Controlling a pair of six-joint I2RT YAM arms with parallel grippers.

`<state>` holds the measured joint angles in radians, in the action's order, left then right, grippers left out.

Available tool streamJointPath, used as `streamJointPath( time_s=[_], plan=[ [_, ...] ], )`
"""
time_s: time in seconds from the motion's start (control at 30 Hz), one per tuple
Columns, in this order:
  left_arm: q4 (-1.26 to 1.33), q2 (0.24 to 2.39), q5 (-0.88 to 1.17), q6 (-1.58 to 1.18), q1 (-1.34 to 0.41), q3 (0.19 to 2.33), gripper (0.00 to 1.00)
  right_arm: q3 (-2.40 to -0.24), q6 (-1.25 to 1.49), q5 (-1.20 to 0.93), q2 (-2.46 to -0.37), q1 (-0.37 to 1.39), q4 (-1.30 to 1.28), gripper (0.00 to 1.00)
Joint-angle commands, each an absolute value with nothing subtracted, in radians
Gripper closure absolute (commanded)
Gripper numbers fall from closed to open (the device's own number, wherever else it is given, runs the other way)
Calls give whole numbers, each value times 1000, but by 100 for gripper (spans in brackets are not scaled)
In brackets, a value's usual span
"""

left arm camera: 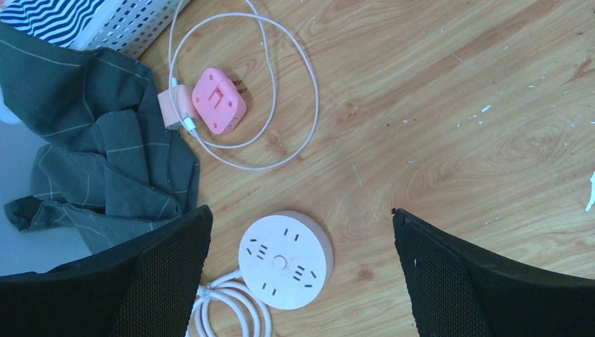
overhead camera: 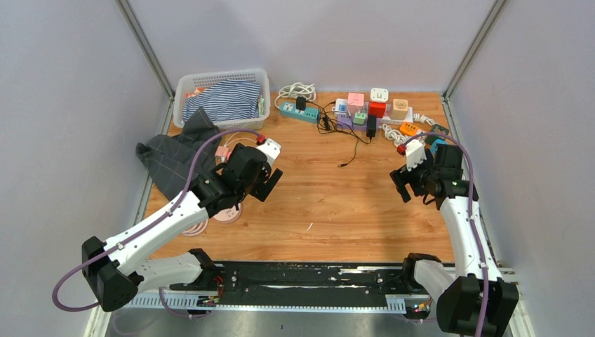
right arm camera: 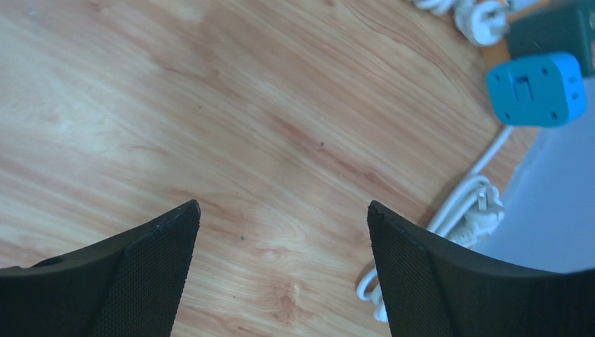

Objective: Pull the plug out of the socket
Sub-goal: Move the socket to the center of the board.

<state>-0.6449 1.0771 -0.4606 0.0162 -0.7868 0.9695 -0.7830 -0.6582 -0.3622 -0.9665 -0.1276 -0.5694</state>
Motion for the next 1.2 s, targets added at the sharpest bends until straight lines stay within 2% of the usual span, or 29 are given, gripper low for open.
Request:
streamJointPath(
  time_s=[0.0,0.1,0.33,1.17],
  plan=[
    [-637,1061,-472,35,-781,960,0,-794,-496,-153,-997,-158,-469,7],
    [-635,1056,-475,35,-779,960,0,-768,-426,-29,-1016,-165,-386,3],
    [-626,1052,-471,39,-773,953,0,-776,-344,140,-1092,-194,-326,6],
    [-600,1106,-425,50,-761,935,0,-887,-380,41,-1531,-518,-303,16]
  ],
)
